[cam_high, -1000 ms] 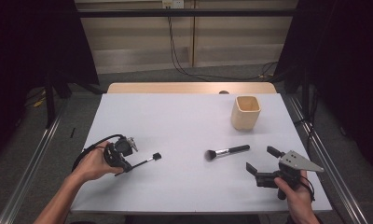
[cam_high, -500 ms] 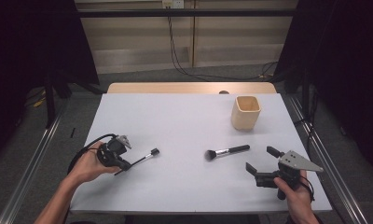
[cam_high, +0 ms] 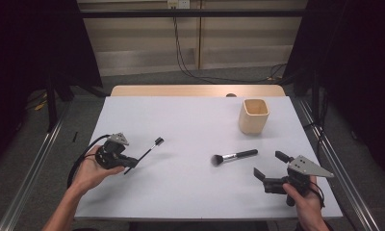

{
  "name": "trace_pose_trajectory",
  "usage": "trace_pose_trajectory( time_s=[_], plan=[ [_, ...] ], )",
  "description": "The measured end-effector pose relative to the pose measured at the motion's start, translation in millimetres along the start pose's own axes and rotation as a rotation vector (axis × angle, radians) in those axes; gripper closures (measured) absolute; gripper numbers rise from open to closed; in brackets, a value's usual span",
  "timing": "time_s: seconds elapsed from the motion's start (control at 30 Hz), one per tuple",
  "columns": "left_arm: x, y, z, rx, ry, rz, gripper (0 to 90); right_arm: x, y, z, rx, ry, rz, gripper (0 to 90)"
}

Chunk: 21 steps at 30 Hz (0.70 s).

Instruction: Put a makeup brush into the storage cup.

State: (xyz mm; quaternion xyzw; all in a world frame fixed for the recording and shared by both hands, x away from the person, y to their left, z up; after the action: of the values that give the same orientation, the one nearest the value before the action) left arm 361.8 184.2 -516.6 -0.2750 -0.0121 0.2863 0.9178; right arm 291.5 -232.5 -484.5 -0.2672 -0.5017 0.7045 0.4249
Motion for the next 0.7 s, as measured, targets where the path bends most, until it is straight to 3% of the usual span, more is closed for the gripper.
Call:
trace_pose_trajectory(
  time_s=[0.07,0.2,0.3,0.4,0.63,0.7],
  plan=[
    [-1.8,-3.9,-0.3,-0.052,-0.008,0.036,86.0,0.0,0.1,-0.3,0.001,0.000,-0.003,0.0],
    [-3.0,-4.7,-2.6,-0.078,-0.027,0.050,86.0,-0.1,0.2,-0.3,0.002,0.001,-0.004,0.0],
    [-2.5,-5.7,-2.8,-0.124,-0.024,0.089,85.9,1.2,0.7,-0.6,0.005,-0.007,-0.001,0.0],
    [-4.3,-10.1,1.4,-0.200,-0.004,0.094,85.9,1.1,0.7,-0.6,0.005,-0.007,-0.002,0.0],
    [-6.7,-11.4,5.2,-0.268,-0.007,0.097,85.9,1.6,0.4,-1.8,0.005,-0.009,-0.004,0.0],
    [-9.4,-13.5,6.6,-0.292,0.010,0.102,85.9,1.8,0.4,-2.1,0.006,-0.008,-0.005,0.0]
  ],
)
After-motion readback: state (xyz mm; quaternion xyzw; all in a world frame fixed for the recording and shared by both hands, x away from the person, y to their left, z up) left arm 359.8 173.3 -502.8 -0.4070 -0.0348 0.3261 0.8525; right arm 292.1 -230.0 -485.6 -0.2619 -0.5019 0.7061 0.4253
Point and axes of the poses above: each handheld gripper's, and its own axes: z roughly backward along the jaws, y roughly out of its underside, x roughly to its left, the point moved 10 cm from there along -z, roughly forward along the jaws, and after that the axes turned 3 degrees about x, right-handed, at the moved point
